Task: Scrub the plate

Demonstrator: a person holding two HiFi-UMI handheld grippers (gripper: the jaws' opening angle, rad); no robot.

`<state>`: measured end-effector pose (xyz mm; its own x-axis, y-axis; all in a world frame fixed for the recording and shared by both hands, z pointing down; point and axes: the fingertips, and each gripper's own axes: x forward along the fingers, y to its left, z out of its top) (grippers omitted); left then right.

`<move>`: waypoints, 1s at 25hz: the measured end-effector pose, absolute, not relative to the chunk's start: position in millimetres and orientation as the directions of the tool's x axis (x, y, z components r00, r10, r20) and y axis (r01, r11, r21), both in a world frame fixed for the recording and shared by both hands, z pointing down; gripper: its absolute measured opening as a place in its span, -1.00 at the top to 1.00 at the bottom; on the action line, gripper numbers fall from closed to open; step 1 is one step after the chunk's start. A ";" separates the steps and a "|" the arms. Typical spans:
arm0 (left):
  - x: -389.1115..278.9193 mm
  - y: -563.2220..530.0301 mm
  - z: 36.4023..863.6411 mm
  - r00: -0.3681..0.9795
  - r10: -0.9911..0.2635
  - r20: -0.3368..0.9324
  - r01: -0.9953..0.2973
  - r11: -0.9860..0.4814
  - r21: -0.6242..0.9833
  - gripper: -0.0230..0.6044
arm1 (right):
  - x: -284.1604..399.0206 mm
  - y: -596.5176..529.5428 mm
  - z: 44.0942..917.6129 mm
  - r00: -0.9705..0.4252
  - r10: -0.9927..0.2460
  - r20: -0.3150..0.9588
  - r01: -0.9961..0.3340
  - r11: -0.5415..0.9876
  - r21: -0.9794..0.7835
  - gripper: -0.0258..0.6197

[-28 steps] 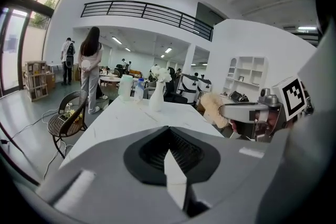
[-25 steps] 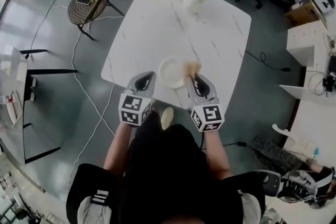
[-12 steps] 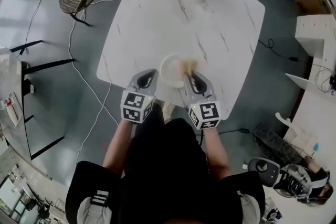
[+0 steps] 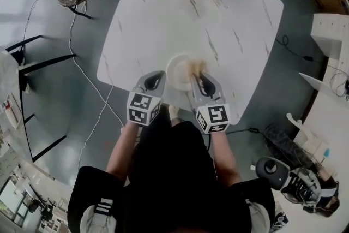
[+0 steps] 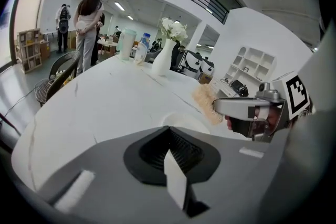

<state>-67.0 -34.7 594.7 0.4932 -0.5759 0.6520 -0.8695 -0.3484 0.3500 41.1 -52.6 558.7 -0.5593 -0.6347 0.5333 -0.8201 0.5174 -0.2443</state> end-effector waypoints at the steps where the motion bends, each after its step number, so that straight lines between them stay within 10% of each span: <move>1: -67.4 -33.3 600.5 0.489 -0.560 0.669 -0.872 -0.337 0.355 0.90 | 40.4 -52.9 560.1 -0.560 -0.633 0.535 -0.820 0.517 -0.246 0.69; 6: -66.8 -29.1 619.3 0.479 -0.497 0.724 -0.878 -0.280 0.388 0.90 | 36.0 -53.6 565.6 -0.565 -0.622 0.542 -0.815 0.524 -0.249 0.68; 11: -55.3 -23.5 628.5 0.534 -0.427 0.729 -0.845 -0.268 0.462 0.32 | 27.9 -56.1 569.7 -0.572 -0.611 0.548 -0.806 0.544 -0.235 0.68; 25: -52.8 -23.3 649.7 0.515 -0.345 0.785 -0.857 -0.209 0.470 0.55 | 25.0 -62.7 579.0 -0.576 -0.598 0.558 -0.803 0.540 -0.251 0.68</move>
